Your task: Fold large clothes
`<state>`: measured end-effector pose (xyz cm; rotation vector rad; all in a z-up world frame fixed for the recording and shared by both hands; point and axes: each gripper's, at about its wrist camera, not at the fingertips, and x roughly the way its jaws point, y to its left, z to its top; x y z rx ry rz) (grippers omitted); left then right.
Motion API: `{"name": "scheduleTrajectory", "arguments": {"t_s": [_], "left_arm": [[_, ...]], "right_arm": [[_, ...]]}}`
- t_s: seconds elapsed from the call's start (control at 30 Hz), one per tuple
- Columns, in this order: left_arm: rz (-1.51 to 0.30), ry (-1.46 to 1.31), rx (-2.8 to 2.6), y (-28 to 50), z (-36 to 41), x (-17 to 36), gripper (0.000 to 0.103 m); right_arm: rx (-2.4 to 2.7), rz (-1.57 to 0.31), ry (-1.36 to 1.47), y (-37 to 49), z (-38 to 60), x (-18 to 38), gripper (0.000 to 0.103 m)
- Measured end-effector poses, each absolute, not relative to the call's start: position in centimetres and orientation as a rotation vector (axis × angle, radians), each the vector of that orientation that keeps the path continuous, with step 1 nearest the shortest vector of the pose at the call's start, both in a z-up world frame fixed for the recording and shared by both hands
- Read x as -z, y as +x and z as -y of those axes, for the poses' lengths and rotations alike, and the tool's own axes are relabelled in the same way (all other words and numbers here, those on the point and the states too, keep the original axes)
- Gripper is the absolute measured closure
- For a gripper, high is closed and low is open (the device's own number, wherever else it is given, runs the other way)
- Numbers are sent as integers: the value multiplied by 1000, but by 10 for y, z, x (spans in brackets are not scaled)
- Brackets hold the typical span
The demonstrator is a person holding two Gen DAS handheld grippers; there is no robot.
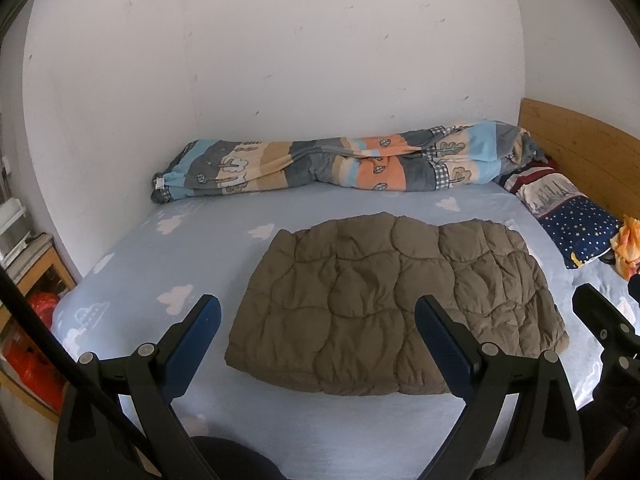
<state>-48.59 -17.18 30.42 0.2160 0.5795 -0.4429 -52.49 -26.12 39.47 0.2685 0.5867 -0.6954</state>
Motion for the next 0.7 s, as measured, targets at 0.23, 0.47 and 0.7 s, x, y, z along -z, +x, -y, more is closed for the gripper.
{"name": "scheduleTrajectory", "arguments": {"t_s": [0.23,0.47,0.7], "left_arm": [[-578,213,437,-484,170,-303,6],[-593,206,438,-483,169,-303,6],[-593,205,439,-481,167,-303,6]], "right_arm": [[696,-591,272,-524,261,-392,0],[692,-598,266,-522,260,-392,0],[690,-597,263,-522,259,-392,0]]}}
